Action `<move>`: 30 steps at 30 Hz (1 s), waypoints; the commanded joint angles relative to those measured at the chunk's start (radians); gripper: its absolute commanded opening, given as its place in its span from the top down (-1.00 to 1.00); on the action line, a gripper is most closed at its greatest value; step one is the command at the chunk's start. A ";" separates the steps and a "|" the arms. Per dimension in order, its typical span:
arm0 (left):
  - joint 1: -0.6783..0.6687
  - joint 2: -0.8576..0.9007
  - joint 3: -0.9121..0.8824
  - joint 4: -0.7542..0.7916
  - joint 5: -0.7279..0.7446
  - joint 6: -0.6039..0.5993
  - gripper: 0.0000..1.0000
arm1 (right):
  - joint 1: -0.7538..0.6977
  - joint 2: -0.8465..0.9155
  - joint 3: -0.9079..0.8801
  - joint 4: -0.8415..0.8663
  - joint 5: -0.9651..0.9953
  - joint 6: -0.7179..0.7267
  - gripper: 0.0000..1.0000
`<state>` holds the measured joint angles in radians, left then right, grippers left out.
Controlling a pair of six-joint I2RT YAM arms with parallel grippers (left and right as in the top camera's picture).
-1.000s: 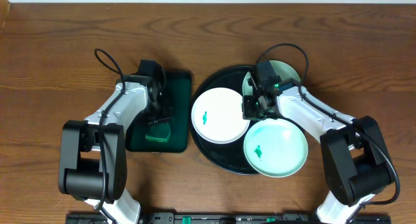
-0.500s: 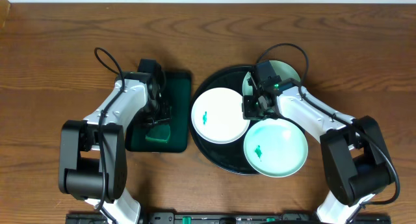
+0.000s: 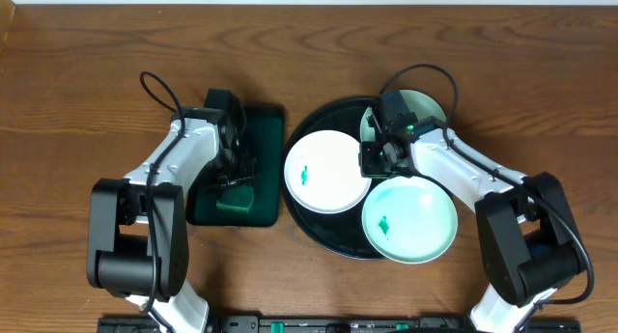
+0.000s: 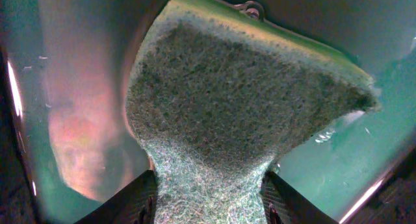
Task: Clean dirty plates on tray and stack at the side
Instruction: 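Lower the left gripper onto the green sponge in the dark tray, then grasp the green sponge with the left gripper and lift it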
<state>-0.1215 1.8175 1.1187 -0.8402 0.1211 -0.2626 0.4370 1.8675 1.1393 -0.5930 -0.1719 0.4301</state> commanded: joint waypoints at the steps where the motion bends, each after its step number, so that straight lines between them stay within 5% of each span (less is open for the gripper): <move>1: -0.001 -0.003 -0.021 -0.004 -0.002 -0.002 -0.01 | 0.016 0.000 -0.004 0.003 0.010 0.011 0.85; 8: -0.001 -0.003 -0.029 0.005 -0.002 -0.002 0.21 | 0.016 0.000 -0.004 0.003 0.010 0.011 0.84; 19: -0.001 -0.003 -0.031 0.015 -0.002 -0.002 0.21 | 0.016 0.000 -0.004 0.003 0.010 0.011 0.83; 23: -0.001 -0.003 -0.031 0.015 -0.002 -0.002 0.85 | 0.016 0.000 -0.004 0.003 0.010 0.010 0.85; 30: -0.001 -0.065 -0.003 0.000 -0.002 -0.001 0.86 | 0.016 0.000 -0.004 0.001 0.010 0.010 0.97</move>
<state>-0.1219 1.8145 1.1080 -0.8268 0.1284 -0.2626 0.4419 1.8675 1.1393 -0.5930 -0.1604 0.4366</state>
